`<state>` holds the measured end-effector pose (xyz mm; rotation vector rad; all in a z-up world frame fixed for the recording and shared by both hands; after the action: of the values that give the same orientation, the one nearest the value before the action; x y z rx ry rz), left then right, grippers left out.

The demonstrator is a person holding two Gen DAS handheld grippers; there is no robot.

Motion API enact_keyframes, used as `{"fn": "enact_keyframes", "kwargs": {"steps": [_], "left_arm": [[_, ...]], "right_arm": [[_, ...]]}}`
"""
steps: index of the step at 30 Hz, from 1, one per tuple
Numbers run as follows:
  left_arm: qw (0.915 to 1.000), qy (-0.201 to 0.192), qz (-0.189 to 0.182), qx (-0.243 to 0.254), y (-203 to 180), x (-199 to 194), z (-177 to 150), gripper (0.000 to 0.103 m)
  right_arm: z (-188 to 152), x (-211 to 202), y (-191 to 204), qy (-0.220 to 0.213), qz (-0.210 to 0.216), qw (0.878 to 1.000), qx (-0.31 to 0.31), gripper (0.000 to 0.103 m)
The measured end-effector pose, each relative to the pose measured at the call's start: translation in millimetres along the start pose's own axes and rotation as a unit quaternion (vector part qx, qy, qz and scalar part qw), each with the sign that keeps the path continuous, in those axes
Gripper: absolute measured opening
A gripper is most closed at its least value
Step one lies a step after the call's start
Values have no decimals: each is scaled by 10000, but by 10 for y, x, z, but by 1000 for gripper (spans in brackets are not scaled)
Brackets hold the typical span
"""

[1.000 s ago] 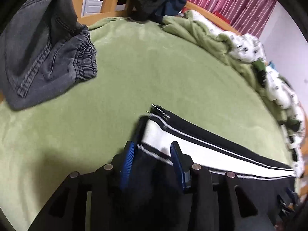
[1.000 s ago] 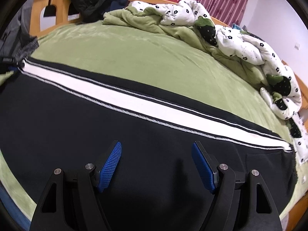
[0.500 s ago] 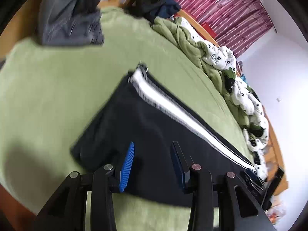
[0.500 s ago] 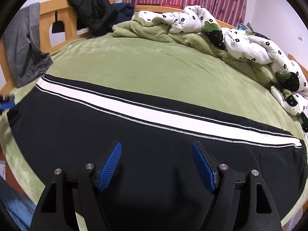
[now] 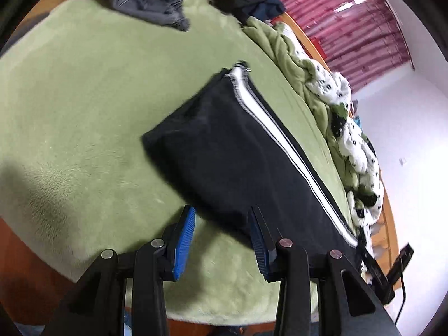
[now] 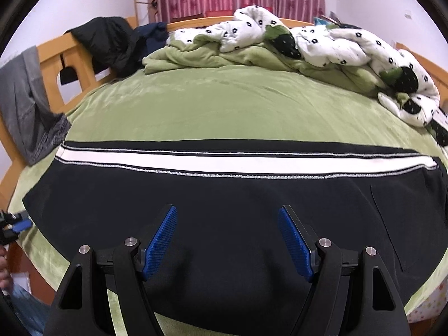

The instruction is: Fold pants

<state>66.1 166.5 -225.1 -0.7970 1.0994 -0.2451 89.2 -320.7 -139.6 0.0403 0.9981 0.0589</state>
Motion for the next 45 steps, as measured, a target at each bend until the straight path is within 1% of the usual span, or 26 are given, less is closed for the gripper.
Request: {"fn": "enact_keyframes", "kwargs": {"steps": [3, 5, 9, 10, 11, 12, 18, 20, 22, 24, 25, 27, 28, 29, 30, 31, 33, 35, 37, 39, 41, 42, 43, 45], "left_arm": [[9985, -97, -421, -333, 128, 52, 64, 37], [9979, -143, -480, -403, 131, 69, 107, 37], [9984, -348, -272, -359, 74, 111, 222, 36], [9982, -444, -199, -353, 72, 115, 254, 34], [9978, -529, -68, -387, 86, 119, 284, 27], [9974, -577, 34, -436, 109, 132, 329, 25], [9960, -662, 14, -596, 133, 174, 434, 21], [9961, -610, -21, -637, 135, 179, 454, 20], [9966, -508, -33, -646, 151, 161, 474, 17], [9962, -588, 40, -644, 113, 120, 471, 15], [9959, -675, 183, -571, 58, 92, 453, 13], [9930, -861, 778, -196, -141, 48, 419, 11], [9886, -993, 1126, 89, -296, 14, 393, 11], [9834, -1150, 1357, 366, -454, -31, 366, 10], [9762, -1327, 1562, 709, -671, -85, 329, 10], [9721, -1411, 1638, 911, -826, -116, 305, 10], [9634, -1556, 1656, 1424, -1262, -179, 230, 10], [9552, -1620, 1672, 1826, -1631, -195, 150, 10], [9457, -1583, 1657, 2306, -2075, -123, 10, 10], [9337, -1518, 1626, 2804, -2505, 1, -177, 10], [9223, -1416, 1584, 3228, -2857, 157, -367, 10], [9180, -1343, 1515, 3410, -3029, 259, -468, 10], [9168, -1200, 1407, 3540, -3189, 390, -577, 10], [9202, -837, 1179, 3637, -3425, 729, -803, 10]], "right_arm": [[9, -18, -33, -42, 2, 10000, 29, 74], [8, -18, -57, -54, 9, 10000, 38, 74], [-8, 36, -84, 2, -2, 10000, 37, 74], [-12, 59, -90, 44, -14, 10000, 29, 74], [-14, 74, -99, 77, -28, 10000, 16, 74], [-17, 91, -112, 96, -60, 9999, 6, 74], [-73, 56, -191, -16, -142, 9999, -65, 74], [-100, 45, -241, -62, -208, 9997, -74, 74], [-130, 19, -328, -192, -495, 9986, 37, 74], [-155, -31, -414, -331, -593, 9977, 85, 72], [-166, -62, -472, -373, -614, 9973, 138, 72], [-180, -119, -576, -457, -620, 9967, 264, 72], [-191, -156, -649, -476, -524, 9969, 337, 72], [-199, -177, -706, -473, -440, 9971, 397, 72], [-221, -200, -801, -461, -340, 9971, 503, 72], [-242, -211, -878, -461, -294, 9968, 585, 72], [-279, -212, -1003, -462, -270, 9962, 681, 72], [-334, -215, -1165, -461, -280, 9954, 789, 72], [-396, -230, -1358, -479, -322, 9941, 919, 72], [-463, -265, -1555, -527, -389, 9923, 1051, 72], [-527, -310, -1744, -585, -426, 9898, 1224, 72], [-550, -328, -1811, -594, -426, 9888, 1305, 72], [-595, -354, -1939, -609, -408, 9867, 1452, 72], [-651, -393, -2085, -639, -420, 9839, 1615, 72]]}}
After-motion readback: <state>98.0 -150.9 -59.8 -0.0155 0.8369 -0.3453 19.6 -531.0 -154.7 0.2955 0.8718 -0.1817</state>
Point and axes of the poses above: each gripper's, at about its wrist camera, not at the fingertips, and x roughly the way its jaws point, y to its left, z to its top, the point moved 4 cm from there along x, roughly the way its jaws point, and after that the axes turned 13 degrees about y, right-handed, at the moved point
